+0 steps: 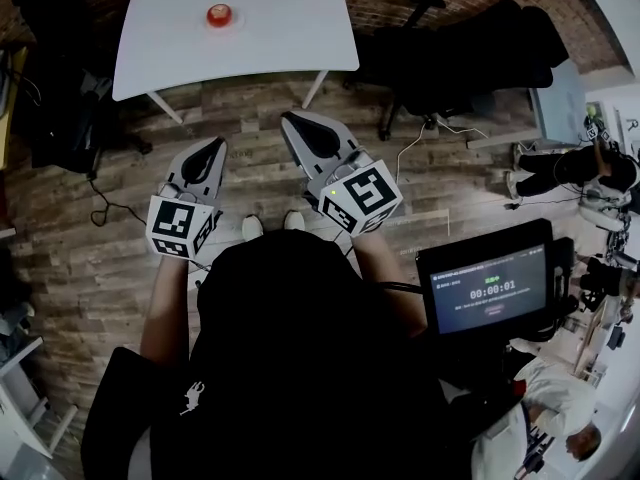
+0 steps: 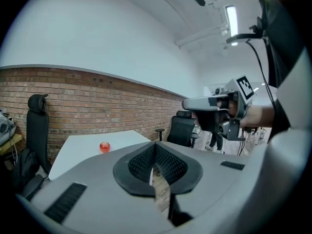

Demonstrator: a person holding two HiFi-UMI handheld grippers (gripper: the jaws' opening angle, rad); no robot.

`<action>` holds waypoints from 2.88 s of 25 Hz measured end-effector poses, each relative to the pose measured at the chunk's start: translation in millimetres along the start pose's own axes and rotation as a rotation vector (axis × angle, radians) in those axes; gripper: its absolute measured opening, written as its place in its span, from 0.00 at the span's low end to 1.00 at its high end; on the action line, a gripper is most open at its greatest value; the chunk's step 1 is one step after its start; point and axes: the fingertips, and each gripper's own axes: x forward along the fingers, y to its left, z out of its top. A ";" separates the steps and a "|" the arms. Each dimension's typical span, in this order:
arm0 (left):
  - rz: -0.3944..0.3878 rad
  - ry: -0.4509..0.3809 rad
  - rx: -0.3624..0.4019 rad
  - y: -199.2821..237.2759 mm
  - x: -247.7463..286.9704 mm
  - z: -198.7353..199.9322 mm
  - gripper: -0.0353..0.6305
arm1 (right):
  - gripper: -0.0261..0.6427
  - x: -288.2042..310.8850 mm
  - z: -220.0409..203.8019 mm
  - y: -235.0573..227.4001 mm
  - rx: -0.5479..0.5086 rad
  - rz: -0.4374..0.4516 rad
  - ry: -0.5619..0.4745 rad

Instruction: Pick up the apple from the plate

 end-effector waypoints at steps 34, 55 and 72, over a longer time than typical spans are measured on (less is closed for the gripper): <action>0.073 0.000 -0.030 44.8 -56.4 -16.6 0.06 | 0.04 38.3 -0.7 29.8 0.008 0.036 -0.015; 0.153 0.020 -0.046 120.7 92.3 24.4 0.06 | 0.04 148.5 15.2 -115.5 0.037 0.168 0.003; 0.221 0.070 -0.080 146.3 192.2 37.8 0.06 | 0.05 194.1 0.6 -209.1 0.070 0.284 0.057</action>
